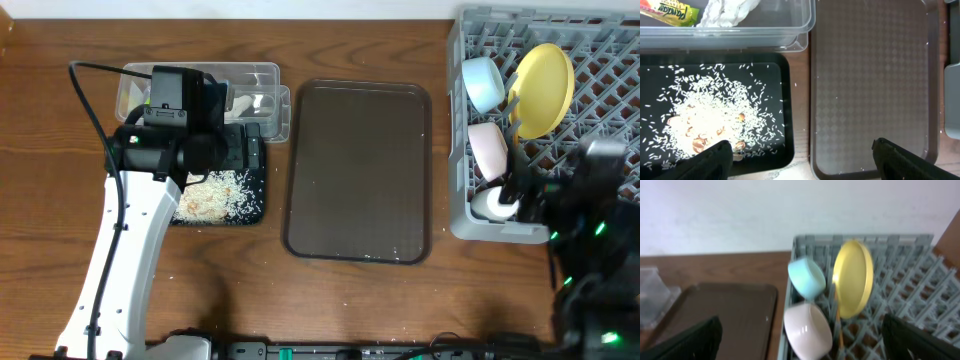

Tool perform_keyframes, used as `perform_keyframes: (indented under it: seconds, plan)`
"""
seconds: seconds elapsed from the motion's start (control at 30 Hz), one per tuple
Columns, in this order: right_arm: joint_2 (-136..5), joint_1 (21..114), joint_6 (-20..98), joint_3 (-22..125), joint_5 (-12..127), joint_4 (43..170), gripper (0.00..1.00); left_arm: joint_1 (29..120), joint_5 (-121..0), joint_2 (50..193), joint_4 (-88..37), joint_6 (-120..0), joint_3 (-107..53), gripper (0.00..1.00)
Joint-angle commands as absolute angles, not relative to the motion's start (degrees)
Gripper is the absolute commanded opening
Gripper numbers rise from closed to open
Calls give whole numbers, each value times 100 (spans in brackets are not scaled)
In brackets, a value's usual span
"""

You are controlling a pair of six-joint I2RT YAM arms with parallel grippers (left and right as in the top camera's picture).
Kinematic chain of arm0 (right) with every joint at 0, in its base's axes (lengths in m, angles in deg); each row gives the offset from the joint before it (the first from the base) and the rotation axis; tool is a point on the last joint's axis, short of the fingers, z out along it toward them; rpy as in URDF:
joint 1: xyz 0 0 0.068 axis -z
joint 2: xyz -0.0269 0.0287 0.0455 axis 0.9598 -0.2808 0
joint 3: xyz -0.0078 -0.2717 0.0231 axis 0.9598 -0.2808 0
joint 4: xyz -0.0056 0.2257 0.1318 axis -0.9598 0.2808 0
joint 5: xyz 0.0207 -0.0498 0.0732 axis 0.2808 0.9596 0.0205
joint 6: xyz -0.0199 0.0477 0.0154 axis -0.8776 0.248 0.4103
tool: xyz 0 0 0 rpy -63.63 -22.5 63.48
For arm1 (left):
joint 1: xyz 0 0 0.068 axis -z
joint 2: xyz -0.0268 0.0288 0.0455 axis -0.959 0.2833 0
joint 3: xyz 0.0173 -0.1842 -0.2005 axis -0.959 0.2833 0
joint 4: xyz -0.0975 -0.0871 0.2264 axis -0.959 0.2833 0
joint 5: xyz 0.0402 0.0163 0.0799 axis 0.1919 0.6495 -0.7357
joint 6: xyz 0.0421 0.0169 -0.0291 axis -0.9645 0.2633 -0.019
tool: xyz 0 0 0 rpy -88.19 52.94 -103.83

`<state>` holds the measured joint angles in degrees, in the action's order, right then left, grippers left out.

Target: Sort waste into correct bins and load items into the dishwasher rack

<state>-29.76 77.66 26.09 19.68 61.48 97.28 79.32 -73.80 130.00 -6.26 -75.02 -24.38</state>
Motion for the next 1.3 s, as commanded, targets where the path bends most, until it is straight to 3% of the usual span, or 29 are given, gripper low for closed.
perform_keyframes:
  seconds: [0.0, 0.2, 0.4, 1.27]
  plan:
    - [-2318, 7702, 2664, 744, 6167, 9239, 99, 7935, -7415, 13035, -619, -7513, -2510, 91]
    - [-1013, 7698, 2668, -1120, 6163, 8159, 99, 7935, -7413, 13035, -619, -7513, -2510, 91]
    - [-213, 7534, 2666, -1903, 6198, 7997, 99, 7935, -7413, 13035, -619, -7513, -2510, 91]
    - [464, 7077, 2666, -2246, 6508, 7761, 99, 7935, -7413, 13035, -619, -7513, -2510, 91]
